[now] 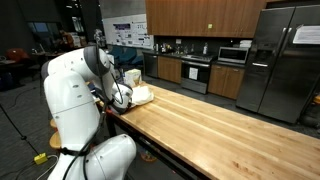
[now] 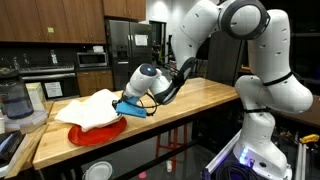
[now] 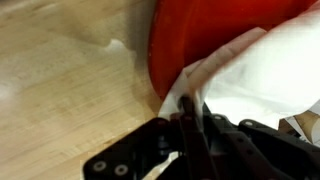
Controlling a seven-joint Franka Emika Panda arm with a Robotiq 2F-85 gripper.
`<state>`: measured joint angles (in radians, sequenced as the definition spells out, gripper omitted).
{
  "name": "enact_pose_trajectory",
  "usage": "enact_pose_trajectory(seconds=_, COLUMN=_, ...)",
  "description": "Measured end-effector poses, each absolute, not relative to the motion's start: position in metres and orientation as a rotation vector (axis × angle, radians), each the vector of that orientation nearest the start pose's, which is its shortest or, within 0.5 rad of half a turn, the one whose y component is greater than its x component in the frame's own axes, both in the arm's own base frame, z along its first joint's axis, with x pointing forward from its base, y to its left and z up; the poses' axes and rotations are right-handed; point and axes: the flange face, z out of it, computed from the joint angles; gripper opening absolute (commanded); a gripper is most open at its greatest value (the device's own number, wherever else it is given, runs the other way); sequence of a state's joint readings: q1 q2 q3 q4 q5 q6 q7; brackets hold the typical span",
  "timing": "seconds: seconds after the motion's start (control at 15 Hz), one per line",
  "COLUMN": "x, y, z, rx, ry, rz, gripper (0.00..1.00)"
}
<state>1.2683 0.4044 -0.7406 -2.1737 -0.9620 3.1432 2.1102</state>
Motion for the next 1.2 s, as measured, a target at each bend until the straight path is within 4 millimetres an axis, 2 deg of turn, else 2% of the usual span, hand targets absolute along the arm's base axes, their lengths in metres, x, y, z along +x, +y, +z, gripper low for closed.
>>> enact_pose_trajectory(seconds=0.13, x=0.456, y=0.364, z=0.287, rx=-2.593, ry=0.664, rz=-0.866, gripper=0.02)
enact_pose_trajectory(seconds=0.2, x=0.457, y=0.363, z=0.288, rx=-2.591, ry=0.67, rz=-0.867, gripper=0.07)
enact_pose_trajectory(seconds=0.27, x=0.459, y=0.362, z=0.289, rx=-2.589, ry=0.676, rz=-0.868, gripper=0.32)
enact_pose_trajectory(seconds=0.33, x=0.459, y=0.361, z=0.29, rx=-2.588, ry=0.679, rz=-0.868, gripper=0.33)
enact_pose_trajectory(seconds=0.53, x=0.459, y=0.361, z=0.292, rx=-2.584, ry=0.68, rz=-0.868, gripper=0.49)
enact_pose_trajectory(seconds=0.73, x=0.457, y=0.363, z=0.296, rx=-2.576, ry=0.673, rz=-0.865, gripper=0.7)
enact_pose_trajectory(seconds=1.0, x=0.452, y=0.369, z=0.314, rx=-2.552, ry=0.63, rz=-0.876, gripper=0.98)
enact_pose_trajectory(seconds=1.2, x=0.448, y=0.371, z=0.335, rx=-2.524, ry=0.57, rz=-0.918, gripper=1.0)
